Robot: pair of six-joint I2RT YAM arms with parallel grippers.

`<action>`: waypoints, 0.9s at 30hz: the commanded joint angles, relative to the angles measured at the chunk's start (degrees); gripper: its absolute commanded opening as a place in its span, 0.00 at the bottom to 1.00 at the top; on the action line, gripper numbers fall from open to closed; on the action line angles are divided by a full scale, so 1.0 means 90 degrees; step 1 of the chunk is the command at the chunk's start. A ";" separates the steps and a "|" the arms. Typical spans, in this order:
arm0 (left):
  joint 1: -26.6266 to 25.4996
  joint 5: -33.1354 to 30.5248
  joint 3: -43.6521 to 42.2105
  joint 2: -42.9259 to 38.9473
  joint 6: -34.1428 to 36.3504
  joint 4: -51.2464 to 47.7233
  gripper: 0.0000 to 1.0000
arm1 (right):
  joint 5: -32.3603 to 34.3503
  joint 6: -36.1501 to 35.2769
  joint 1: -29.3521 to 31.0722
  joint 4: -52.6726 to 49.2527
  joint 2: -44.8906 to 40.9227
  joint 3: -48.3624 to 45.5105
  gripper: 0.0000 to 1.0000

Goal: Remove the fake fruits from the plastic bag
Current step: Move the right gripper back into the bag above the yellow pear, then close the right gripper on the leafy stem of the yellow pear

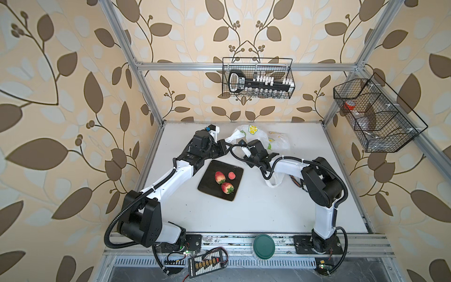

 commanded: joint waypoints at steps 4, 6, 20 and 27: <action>-0.0255 0.0163 0.0183 -0.0437 0.0148 -0.0020 0.00 | 0.0554 0.0204 -0.0410 -0.0878 -0.0018 0.0224 0.59; -0.0388 0.0144 0.0184 -0.0488 0.0148 -0.0030 0.00 | 0.0540 0.0403 -0.0581 -0.1081 -0.0120 0.0212 0.62; -0.1961 -0.0248 0.0049 -0.0280 -0.0086 0.0421 0.00 | -0.0840 0.3812 -0.1874 -0.1770 -0.0986 -0.0191 0.74; -0.2228 -0.0278 -0.0160 -0.0128 -0.0141 0.0527 0.00 | -0.1644 0.6316 -0.2034 -0.0845 -0.0855 -0.0228 0.75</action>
